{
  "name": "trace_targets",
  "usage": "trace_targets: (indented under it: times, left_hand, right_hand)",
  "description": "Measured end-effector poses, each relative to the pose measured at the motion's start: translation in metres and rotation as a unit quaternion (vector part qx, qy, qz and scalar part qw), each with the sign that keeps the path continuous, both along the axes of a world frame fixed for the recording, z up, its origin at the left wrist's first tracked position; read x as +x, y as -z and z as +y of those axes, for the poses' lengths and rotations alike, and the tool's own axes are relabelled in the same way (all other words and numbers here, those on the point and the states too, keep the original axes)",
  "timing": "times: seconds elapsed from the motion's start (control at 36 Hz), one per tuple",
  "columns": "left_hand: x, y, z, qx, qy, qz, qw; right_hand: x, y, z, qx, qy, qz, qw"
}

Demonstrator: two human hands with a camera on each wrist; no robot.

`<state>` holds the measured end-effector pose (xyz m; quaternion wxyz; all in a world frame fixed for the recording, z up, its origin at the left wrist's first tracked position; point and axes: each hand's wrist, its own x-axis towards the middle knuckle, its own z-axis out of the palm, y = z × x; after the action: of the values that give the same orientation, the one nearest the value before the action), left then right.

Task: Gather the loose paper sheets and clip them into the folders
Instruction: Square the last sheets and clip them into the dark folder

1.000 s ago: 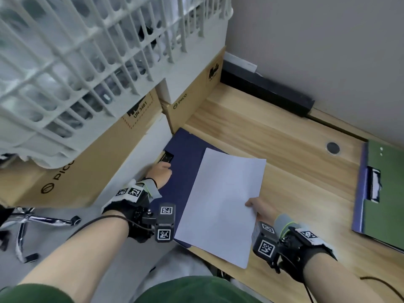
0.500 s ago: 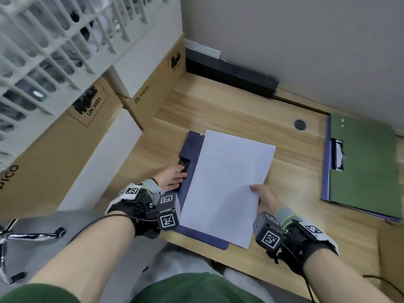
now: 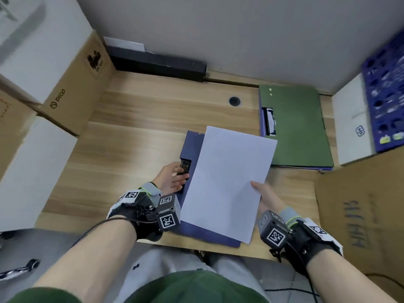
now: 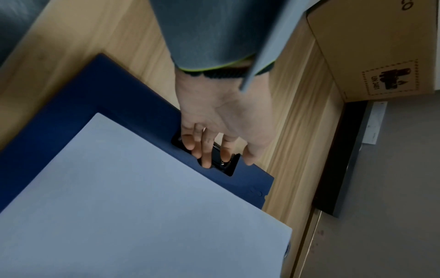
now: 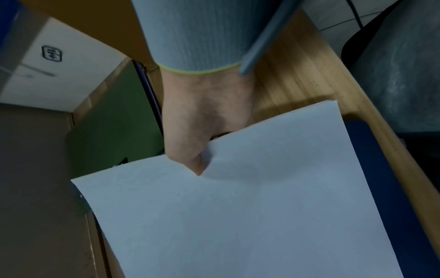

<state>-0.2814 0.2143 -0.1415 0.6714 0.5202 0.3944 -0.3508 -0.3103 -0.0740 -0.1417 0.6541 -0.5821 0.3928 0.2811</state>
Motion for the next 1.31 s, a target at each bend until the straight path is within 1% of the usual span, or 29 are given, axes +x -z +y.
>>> trace_targets:
  times: [0.11,0.19,0.28,0.36,0.47,0.58,0.69,0.78,0.81,0.86,0.92,1.0,1.06,1.11,1.17,1.25,1.31]
  left_hand:
    - [-0.002,0.001,-0.016,-0.014,-0.014,0.009,1.0]
    - [-0.004,0.002,-0.023,-0.038,-0.022,-0.003,0.999]
    - [-0.005,-0.002,-0.029,-0.051,0.002,-0.02,0.998]
    - [-0.008,-0.007,-0.025,-0.061,0.027,-0.052,0.996]
    - [-0.011,-0.013,-0.015,-0.066,0.083,-0.095,0.99]
    - [-0.026,-0.023,0.01,-0.066,0.107,-0.14,0.982]
    - [-0.041,-0.032,0.046,-0.057,0.079,-0.171,0.98]
    - [-0.048,-0.041,0.065,-0.028,0.074,-0.181,0.98]
    - [-0.053,-0.044,0.08,-0.015,0.063,-0.187,0.98]
    - [-0.062,-0.054,0.107,0.0,0.03,-0.201,0.979]
    - [-0.072,-0.06,0.135,-0.013,-0.024,-0.211,0.977]
    - [-0.088,-0.059,0.179,-0.024,-0.066,-0.229,0.971]
    - [-0.099,-0.052,0.203,0.023,-0.073,-0.221,0.972]
    - [-0.11,-0.041,0.226,0.085,-0.117,-0.206,0.968]
    - [-0.117,-0.034,0.24,0.142,-0.145,-0.188,0.961]
    - [-0.122,-0.027,0.252,0.16,-0.115,-0.167,0.966]
    - [-0.123,-0.024,0.252,0.161,-0.091,-0.154,0.971]
  right_hand:
    - [0.0,-0.014,-0.012,0.008,0.046,-0.04,0.998]
    - [0.005,-0.02,-0.017,0.015,0.069,-0.065,0.995]
    - [0.011,-0.032,-0.016,0.023,0.088,-0.093,0.991]
    - [0.015,-0.048,-0.01,0.044,0.083,-0.12,0.988]
    - [0.022,-0.07,0.0,0.056,0.041,-0.158,0.985]
    - [0.025,-0.103,0.046,0.076,-0.017,-0.21,0.975]
    - [0.027,-0.132,0.107,0.096,-0.074,-0.248,0.961]
    - [0.033,-0.146,0.139,0.13,-0.112,-0.262,0.95]
    - [0.033,-0.149,0.157,0.138,-0.123,-0.261,0.948]
    - [0.034,-0.149,0.189,0.15,-0.128,-0.249,0.948]
    - [0.033,-0.146,0.217,0.16,-0.128,-0.238,0.949]
    - [0.026,-0.131,0.255,0.177,-0.143,-0.216,0.95]
    - [0.02,-0.118,0.272,0.172,-0.154,-0.203,0.952]
    - [0.01,-0.106,0.289,0.146,-0.157,-0.184,0.959]
    - [0.001,-0.09,0.292,0.108,-0.15,-0.164,0.969]
    - [-0.011,-0.066,0.289,0.054,-0.153,-0.117,0.98]
    - [-0.017,-0.064,0.28,0.011,-0.16,-0.094,0.983]
